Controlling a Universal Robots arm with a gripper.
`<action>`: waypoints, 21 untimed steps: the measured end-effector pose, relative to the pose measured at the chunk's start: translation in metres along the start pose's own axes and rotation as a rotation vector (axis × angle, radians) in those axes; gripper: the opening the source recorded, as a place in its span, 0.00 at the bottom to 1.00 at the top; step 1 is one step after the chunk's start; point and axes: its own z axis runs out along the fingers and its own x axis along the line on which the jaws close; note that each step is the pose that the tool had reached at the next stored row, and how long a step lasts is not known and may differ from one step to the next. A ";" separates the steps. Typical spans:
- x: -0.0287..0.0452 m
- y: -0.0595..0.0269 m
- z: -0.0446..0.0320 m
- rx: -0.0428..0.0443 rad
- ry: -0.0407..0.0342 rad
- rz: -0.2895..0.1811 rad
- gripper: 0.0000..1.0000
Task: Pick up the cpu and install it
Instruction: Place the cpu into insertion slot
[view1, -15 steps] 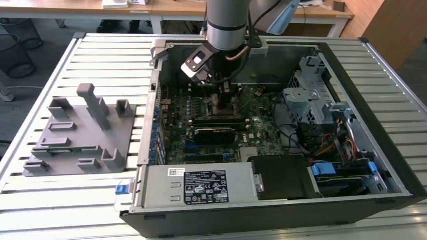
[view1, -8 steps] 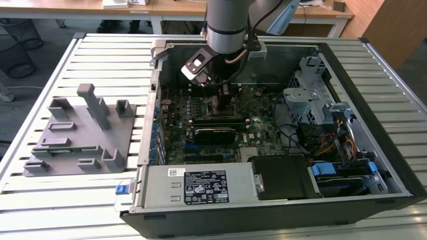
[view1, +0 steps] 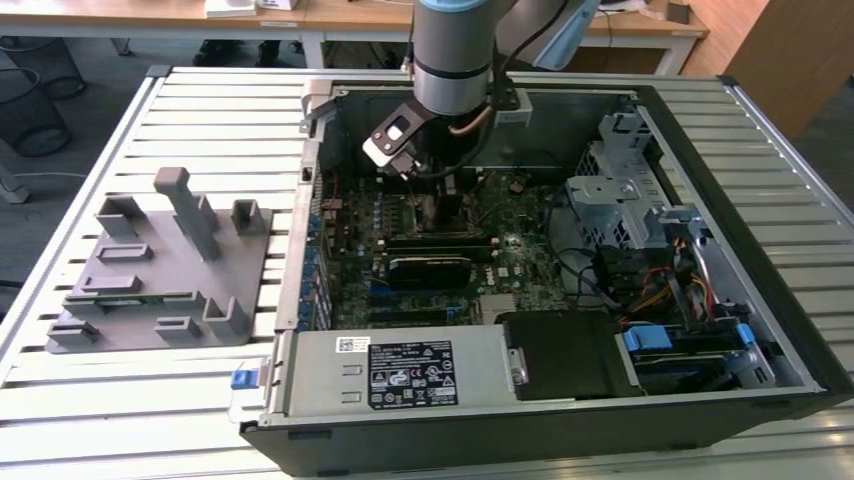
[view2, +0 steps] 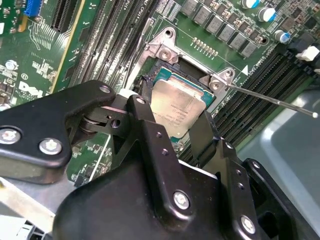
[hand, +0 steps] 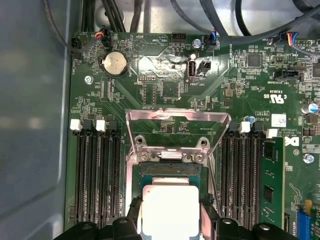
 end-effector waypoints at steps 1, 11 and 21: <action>0.0000 0.0000 0.0008 0.0000 0.0001 0.000 0.54; 0.0000 0.0001 0.0043 0.0000 -0.0001 0.003 0.54; 0.0000 0.0016 0.0065 -0.0001 0.0005 0.003 0.54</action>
